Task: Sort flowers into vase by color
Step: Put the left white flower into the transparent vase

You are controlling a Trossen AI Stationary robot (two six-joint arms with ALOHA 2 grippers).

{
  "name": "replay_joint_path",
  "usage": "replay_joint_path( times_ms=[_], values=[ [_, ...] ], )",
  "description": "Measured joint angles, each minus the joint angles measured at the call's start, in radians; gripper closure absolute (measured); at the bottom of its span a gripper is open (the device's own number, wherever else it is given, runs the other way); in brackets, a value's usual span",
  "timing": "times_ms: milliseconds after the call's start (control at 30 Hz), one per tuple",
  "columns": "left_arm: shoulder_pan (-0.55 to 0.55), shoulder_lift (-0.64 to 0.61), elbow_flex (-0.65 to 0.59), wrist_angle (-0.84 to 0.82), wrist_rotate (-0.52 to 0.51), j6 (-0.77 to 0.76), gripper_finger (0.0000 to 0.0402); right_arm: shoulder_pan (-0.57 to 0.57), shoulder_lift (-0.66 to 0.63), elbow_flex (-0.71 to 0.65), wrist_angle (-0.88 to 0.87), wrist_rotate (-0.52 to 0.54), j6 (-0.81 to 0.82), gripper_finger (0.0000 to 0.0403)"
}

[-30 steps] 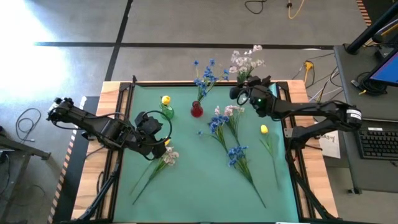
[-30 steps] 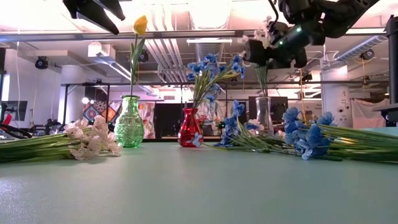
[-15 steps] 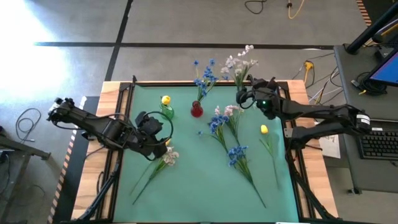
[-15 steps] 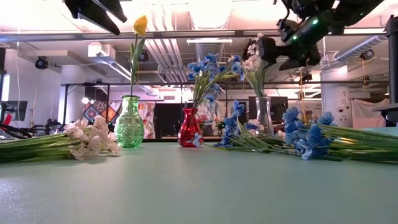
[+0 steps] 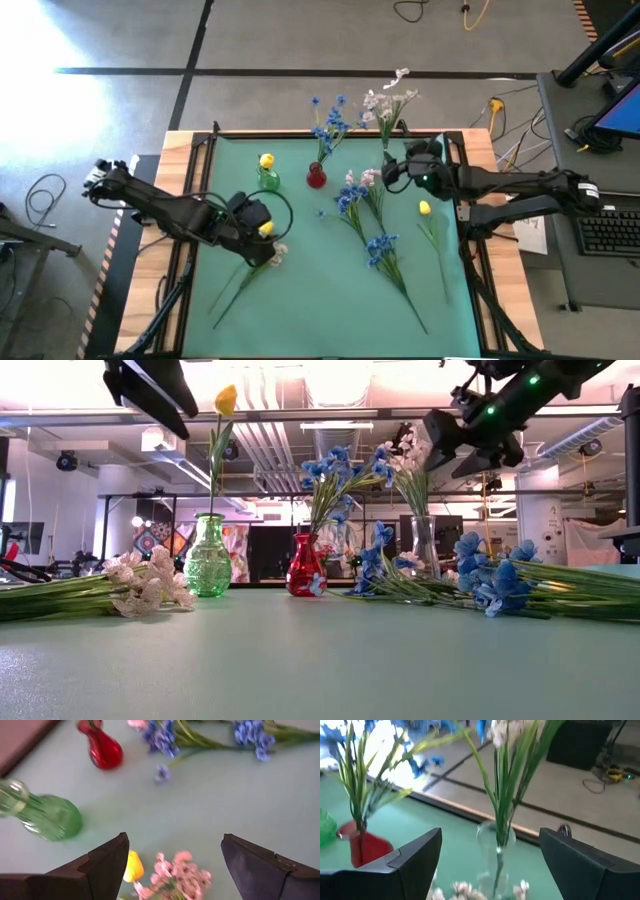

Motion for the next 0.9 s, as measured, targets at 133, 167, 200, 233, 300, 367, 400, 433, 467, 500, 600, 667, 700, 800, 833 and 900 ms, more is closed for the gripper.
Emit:
replay_joint_path(
  times_ms=[133,167,200,233,300,367,400,433,467,500,600,667,700,800,833,900],
  values=[
    [-0.006,0.025,0.0,-0.002,0.08,-0.037,0.0103,0.027,-0.004,0.022,-0.137,0.001,0.083,0.0076],
    [-0.008,0.033,0.0,-0.003,0.097,-0.045,0.0103,0.034,-0.005,0.026,-0.169,0.0,0.096,0.0076],
    [-0.011,0.039,0.0,-0.004,0.117,-0.052,0.0103,0.043,-0.006,0.028,-0.194,0.0,0.109,0.0076],
    [-0.013,0.047,0.0,-0.007,0.133,-0.062,0.0103,0.052,-0.007,0.031,-0.216,0.0,0.118,0.0076],
    [-0.02,0.057,0.0,-0.02,0.162,-0.083,0.0103,0.069,-0.012,0.035,-0.271,0.0,0.147,0.0076],
    [-0.029,0.066,0.0,-0.03,0.189,-0.111,0.0103,0.085,-0.019,0.04,-0.317,0.001,0.169,0.0076],
    [-0.034,0.07,0.0,-0.035,0.201,-0.127,0.0103,0.095,-0.024,0.043,-0.334,0.0,0.18,0.0076],
    [-0.04,0.074,0.0,-0.042,0.217,-0.143,0.0103,0.104,-0.029,0.044,-0.349,-0.001,0.192,0.0076],
    [-0.046,0.076,0.0,-0.051,0.236,-0.161,0.0103,0.113,-0.035,0.044,-0.366,-0.005,0.204,0.0076],
    [-0.053,0.078,0.0,-0.057,0.256,-0.177,0.0103,0.121,-0.041,0.044,-0.376,-0.02,0.211,0.0076],
    [-0.08,0.081,0.0,-0.086,0.297,-0.228,0.0103,0.143,-0.051,0.044,-0.389,-0.102,0.225,0.0076],
    [-0.099,0.081,0.0,-0.094,0.301,-0.262,0.0103,0.156,-0.052,0.044,-0.384,-0.193,0.233,0.0076],
    [-0.107,0.081,0.0,-0.099,0.301,-0.282,0.0103,0.163,-0.051,0.044,-0.383,-0.243,0.242,0.0076],
    [-0.13,0.081,0.0,-0.1,0.302,-0.34,0.0103,0.188,-0.047,0.044,-0.383,-0.368,0.274,0.0076],
    [-0.136,0.082,0.0,-0.101,0.302,-0.36,0.0103,0.199,-0.047,0.044,-0.384,-0.402,0.282,0.0076],
    [-0.145,0.087,0.0,-0.101,0.302,-0.398,0.0103,0.227,-0.047,0.044,-0.383,-0.451,0.298,0.0076]
  ],
)
